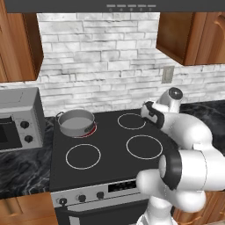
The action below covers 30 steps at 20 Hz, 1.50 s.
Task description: Turn on the burner for the pot on the stove. Wait thirty seconds for the pot to heat up. Then add the mushroom to the pot.
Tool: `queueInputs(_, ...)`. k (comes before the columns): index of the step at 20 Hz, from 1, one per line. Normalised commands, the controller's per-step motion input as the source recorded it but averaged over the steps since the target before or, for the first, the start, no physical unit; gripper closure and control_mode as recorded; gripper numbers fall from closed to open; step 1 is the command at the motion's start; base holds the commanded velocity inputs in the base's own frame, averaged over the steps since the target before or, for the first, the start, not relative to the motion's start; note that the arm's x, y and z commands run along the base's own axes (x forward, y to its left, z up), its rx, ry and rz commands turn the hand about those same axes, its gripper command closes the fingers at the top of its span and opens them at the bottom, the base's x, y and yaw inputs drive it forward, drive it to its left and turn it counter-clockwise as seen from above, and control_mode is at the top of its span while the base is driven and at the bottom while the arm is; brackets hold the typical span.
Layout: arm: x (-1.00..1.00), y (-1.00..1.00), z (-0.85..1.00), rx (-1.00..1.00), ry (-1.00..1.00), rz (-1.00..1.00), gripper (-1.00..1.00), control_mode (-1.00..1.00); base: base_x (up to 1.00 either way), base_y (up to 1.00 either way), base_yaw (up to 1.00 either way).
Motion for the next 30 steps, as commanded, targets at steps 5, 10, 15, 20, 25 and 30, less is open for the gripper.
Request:
queueInputs(5,0.01,0.58,0.4,0.0,0.29,0.0,1.0,-1.0,0.0,0.0,0.0)
queueInputs(10,0.0,0.51,0.11,0.01,0.25,0.0,1.0,-1.0,0.0,0.0,0.0)
queueInputs(15,0.0,0.42,0.0,0.11,0.28,0.03,1.0,-1.0,0.0,0.0,0.0)
queueInputs(20,0.0,0.42,-0.15,0.15,0.05,0.01,1.0,-1.0,0.0,0.0,0.0)
queueInputs(25,0.06,0.57,-0.31,0.18,-0.15,0.0,1.0,-1.0,0.0,0.0,0.0)
queueInputs(30,0.16,0.6,-0.4,0.16,-0.2,0.0,1.0,-1.0,0.0,0.0,0.0)
